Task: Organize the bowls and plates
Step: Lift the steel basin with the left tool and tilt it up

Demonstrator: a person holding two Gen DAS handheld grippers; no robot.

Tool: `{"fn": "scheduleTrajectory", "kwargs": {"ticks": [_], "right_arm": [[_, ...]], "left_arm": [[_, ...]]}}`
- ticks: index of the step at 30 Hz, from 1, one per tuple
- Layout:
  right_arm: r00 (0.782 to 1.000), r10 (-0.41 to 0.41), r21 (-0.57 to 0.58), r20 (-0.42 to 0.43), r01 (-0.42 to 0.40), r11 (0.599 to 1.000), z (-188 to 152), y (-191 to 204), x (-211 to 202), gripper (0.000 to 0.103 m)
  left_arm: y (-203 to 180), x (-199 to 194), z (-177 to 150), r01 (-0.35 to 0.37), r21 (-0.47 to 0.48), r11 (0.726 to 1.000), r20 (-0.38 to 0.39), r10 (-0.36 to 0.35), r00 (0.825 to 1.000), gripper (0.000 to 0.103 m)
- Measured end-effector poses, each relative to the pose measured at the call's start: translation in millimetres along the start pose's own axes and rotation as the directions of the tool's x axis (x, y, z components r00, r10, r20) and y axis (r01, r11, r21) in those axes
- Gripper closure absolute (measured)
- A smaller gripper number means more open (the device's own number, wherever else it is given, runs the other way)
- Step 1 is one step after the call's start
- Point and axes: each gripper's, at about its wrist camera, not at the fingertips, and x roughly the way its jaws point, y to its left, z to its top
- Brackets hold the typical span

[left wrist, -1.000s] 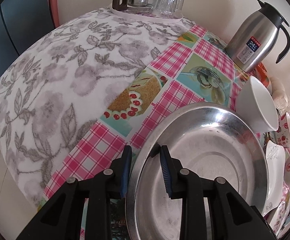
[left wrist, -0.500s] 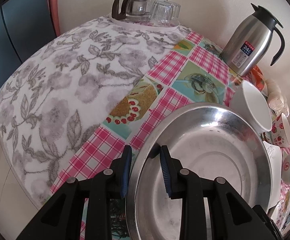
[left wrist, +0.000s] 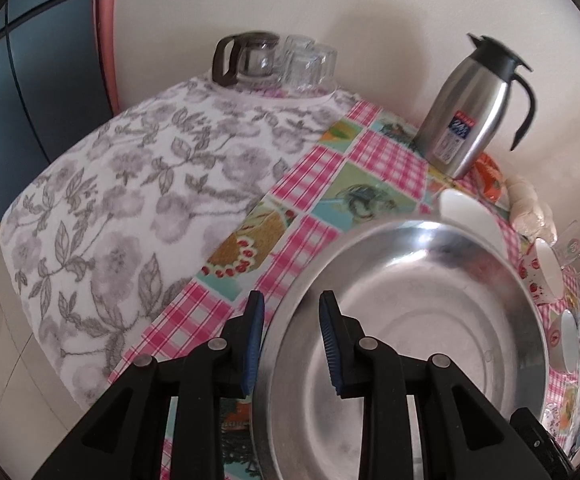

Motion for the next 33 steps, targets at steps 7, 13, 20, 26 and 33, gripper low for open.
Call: {"fn": "scheduleTrajectory", "kwargs": {"ticks": [7,13,20,26,33], "right_arm": [[0.999,-0.034,-0.03,0.031,0.035,0.999,3,-9,-16,0.086],[0.999,-0.026,0.004,0.021,0.026,1.0,7,-29,-22,0.086],[0.997,-0.012,0.035,-0.076,0.014,0.999,2,-31,-2,0.085],[0.987,-0.019,0.061,-0.157,0.029,0.998,-8,-35,22,0.085],[0.978,0.001,0.117,-0.207,0.024,0.993,-15,-37,46,0.085]], "left_arm": [[-44,-14,-7,0.019,0.124,0.992,0.037,-0.023,0.999,0.076],[-34,-3,-7,-0.018,0.081,0.997,0.008,0.018,1.0,0.076],[11,24,-10,-0.075,-0.108,0.991,-0.113,0.063,0.992,0.058],[31,50,-21,-0.1,-0.182,0.978,-0.214,0.06,0.975,0.058],[30,66,-24,-0.065,-0.186,0.98,-0.25,0.017,0.968,0.064]]}}
